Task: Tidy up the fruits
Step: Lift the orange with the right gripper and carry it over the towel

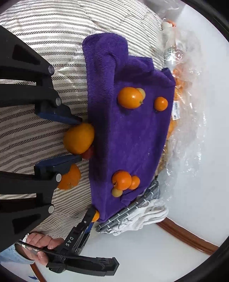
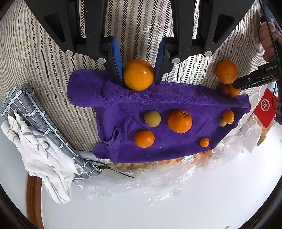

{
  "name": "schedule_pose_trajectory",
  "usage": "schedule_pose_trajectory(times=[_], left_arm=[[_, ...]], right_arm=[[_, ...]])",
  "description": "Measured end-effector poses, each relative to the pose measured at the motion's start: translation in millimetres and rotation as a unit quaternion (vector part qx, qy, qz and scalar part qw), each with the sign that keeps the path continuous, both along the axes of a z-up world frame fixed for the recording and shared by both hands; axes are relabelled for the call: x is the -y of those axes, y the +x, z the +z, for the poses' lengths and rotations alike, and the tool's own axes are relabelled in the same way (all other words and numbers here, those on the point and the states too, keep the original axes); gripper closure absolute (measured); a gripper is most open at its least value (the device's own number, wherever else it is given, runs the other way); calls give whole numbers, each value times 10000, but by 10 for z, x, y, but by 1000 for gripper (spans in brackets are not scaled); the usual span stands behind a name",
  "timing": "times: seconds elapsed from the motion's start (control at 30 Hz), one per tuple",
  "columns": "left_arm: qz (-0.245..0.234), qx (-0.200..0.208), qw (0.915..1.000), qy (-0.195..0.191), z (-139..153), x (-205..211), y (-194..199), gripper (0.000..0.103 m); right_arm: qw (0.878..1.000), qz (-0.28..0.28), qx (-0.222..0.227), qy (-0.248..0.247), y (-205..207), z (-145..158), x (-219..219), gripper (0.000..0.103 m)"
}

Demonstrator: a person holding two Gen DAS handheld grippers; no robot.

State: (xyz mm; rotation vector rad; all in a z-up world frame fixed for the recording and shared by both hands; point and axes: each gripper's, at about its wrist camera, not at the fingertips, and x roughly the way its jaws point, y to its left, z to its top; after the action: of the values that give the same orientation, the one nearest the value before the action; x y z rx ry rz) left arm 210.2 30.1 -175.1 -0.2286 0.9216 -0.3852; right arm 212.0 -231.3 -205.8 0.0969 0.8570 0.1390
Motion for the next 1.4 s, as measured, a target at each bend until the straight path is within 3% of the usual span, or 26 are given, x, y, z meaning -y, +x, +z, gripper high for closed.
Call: schedule_pose_trajectory(times=[0.57, 0.87, 1.3, 1.4], left_arm=[[-28, 608, 9978, 263, 139, 44, -160, 70], [415, 776, 9959, 190, 181, -165, -133, 70], [936, 858, 9918, -107, 231, -463, -111, 70], [1081, 935, 9896, -149, 281, -542, -141, 70]], right_arm=[[9990, 18, 377, 233, -83, 105, 55, 69], [9964, 99, 719, 434, -185, 215, 57, 69], [9955, 103, 790, 516, -210, 229, 53, 69], [9964, 92, 616, 580, -162, 181, 62, 69]])
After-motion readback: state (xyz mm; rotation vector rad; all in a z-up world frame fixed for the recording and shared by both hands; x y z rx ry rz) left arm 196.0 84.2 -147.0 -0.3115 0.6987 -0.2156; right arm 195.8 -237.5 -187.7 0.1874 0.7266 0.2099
